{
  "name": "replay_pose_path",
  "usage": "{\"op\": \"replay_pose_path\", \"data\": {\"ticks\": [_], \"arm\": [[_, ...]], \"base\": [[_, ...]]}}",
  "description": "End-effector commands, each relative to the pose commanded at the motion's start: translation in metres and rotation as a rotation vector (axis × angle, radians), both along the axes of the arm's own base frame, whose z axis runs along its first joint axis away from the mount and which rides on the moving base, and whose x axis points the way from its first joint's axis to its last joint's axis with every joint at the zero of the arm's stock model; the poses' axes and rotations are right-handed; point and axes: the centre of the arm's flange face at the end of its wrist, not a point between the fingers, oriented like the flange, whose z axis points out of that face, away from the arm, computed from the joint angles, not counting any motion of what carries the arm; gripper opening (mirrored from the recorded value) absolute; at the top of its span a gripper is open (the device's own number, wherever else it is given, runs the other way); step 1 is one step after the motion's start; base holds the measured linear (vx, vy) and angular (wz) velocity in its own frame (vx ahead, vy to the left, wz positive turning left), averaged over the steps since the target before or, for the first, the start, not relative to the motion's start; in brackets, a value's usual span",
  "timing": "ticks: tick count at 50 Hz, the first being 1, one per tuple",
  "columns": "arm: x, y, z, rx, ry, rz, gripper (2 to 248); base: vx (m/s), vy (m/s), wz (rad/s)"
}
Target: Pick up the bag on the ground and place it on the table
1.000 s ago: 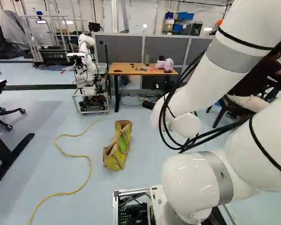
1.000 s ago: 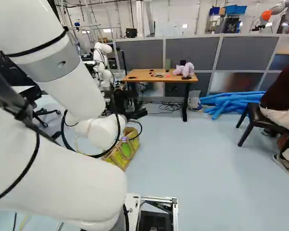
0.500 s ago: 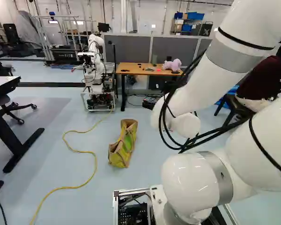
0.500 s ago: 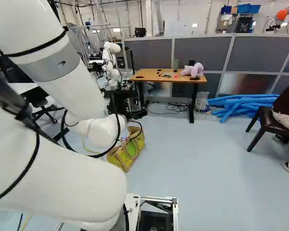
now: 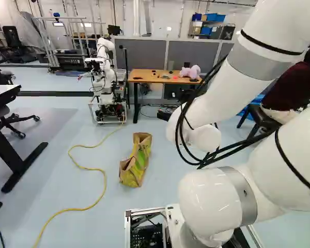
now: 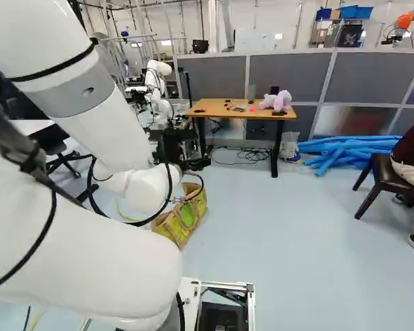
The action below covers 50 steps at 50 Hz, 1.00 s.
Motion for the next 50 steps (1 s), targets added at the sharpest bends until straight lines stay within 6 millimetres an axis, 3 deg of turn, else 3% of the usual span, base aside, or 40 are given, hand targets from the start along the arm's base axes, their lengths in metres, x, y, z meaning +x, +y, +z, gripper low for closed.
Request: {"op": "replay_pose_path", "data": {"ticks": [16,50], "arm": [[0.0000,0.0000,0.0000,0.000,0.000,0.000,247],[0.0000,0.0000,0.0000,0.000,0.000,0.000,247]], "base": [[0.087,0.004,-0.018],[0.141,0.055,-0.012]]}}
